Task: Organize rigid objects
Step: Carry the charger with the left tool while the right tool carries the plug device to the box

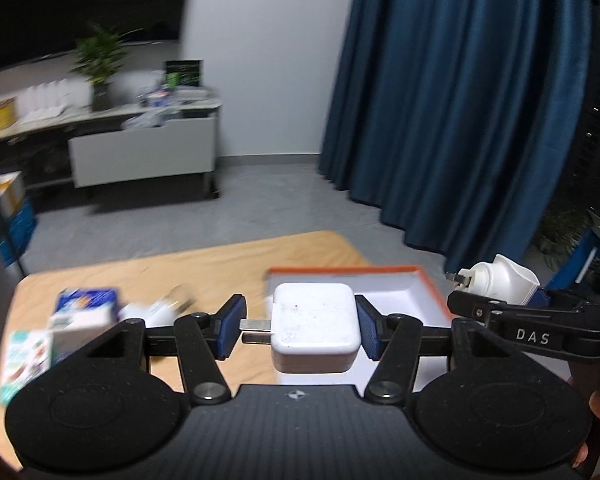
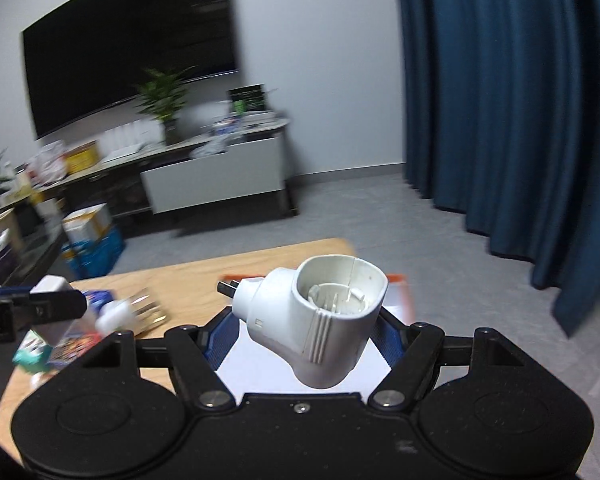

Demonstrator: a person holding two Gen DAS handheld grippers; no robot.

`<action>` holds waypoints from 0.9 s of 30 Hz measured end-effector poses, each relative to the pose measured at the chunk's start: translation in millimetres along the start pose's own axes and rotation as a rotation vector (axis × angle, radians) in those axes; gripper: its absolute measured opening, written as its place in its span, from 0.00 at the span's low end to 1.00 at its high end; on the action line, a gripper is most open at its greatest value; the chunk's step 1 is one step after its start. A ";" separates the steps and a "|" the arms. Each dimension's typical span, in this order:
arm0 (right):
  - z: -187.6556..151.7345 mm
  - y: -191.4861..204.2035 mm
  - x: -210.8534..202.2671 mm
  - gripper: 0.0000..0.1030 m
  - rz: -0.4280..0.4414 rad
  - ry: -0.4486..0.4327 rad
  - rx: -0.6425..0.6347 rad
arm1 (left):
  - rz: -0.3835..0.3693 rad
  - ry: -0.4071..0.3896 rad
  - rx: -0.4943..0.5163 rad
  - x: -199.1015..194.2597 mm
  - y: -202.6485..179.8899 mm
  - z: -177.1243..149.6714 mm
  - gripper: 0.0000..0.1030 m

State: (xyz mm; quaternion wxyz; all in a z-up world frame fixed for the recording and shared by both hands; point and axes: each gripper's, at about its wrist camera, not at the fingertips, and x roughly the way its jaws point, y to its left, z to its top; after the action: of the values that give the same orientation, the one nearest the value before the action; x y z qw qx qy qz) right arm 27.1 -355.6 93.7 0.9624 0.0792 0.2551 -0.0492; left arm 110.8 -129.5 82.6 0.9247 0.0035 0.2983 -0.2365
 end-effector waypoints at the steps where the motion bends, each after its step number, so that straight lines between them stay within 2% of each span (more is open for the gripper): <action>1: 0.9 -6.2 1.4 0.83 -0.007 0.001 0.007 | -0.012 0.005 0.001 6.8 -2.5 -0.7 0.57; 6: -2.9 -24.0 16.7 0.83 -0.029 0.028 0.024 | -0.041 0.046 -0.008 35.4 -9.7 -18.1 0.57; 16: -6.8 -24.4 63.5 0.83 -0.018 0.115 0.022 | -0.020 0.130 -0.002 68.9 0.1 -48.6 0.57; 27: -4.6 -26.6 95.4 0.83 -0.023 0.172 0.025 | -0.028 0.146 0.011 77.1 -23.3 -30.5 0.57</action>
State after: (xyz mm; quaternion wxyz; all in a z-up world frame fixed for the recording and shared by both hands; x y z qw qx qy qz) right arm 103.8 -386.0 38.8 0.9353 0.0923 0.3371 -0.0563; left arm 138.5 -179.2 18.0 0.8970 0.0214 0.3638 -0.2502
